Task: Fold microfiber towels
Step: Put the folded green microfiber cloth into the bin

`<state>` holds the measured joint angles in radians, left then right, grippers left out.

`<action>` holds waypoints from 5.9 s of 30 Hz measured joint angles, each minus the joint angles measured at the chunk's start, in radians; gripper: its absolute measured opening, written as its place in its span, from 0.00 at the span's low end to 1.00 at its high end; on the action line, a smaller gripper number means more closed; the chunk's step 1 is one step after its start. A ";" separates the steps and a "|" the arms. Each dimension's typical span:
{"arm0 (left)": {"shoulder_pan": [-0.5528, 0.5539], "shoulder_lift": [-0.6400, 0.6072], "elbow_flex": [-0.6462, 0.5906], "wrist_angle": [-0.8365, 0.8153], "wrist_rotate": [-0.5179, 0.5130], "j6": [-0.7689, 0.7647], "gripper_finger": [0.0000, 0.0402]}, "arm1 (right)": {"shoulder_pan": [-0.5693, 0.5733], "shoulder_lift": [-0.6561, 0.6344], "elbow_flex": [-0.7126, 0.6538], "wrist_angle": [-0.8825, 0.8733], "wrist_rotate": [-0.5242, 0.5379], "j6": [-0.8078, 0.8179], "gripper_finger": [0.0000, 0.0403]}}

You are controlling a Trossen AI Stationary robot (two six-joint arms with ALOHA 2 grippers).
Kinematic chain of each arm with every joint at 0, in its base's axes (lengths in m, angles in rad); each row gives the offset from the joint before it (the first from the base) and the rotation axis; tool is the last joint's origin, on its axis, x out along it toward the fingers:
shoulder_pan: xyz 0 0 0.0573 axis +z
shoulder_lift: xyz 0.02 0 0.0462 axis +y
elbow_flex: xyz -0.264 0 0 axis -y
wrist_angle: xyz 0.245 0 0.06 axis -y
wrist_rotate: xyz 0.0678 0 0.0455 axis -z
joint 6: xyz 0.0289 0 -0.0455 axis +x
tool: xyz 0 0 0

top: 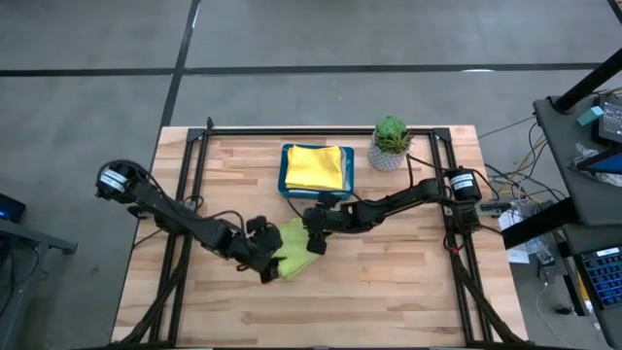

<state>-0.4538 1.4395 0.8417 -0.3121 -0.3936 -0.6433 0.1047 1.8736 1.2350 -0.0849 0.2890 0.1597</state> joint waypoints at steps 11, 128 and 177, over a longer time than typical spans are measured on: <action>-0.132 0.120 -0.007 0.095 -0.026 -0.246 0.53 | -0.001 0.000 0.000 0.056 0.000 -0.154 0.44; 0.068 -0.347 -0.162 0.027 -0.559 0.430 0.53 | -0.394 0.054 0.440 -0.654 0.038 0.420 0.03; 0.757 0.264 -0.105 0.715 0.296 0.675 0.00 | -0.509 -0.085 0.060 -0.211 0.049 -0.025 0.02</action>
<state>0.3035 1.7032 0.7364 0.4031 -0.0979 0.0317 -0.4044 1.7889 1.2954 -0.2957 0.3380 0.1347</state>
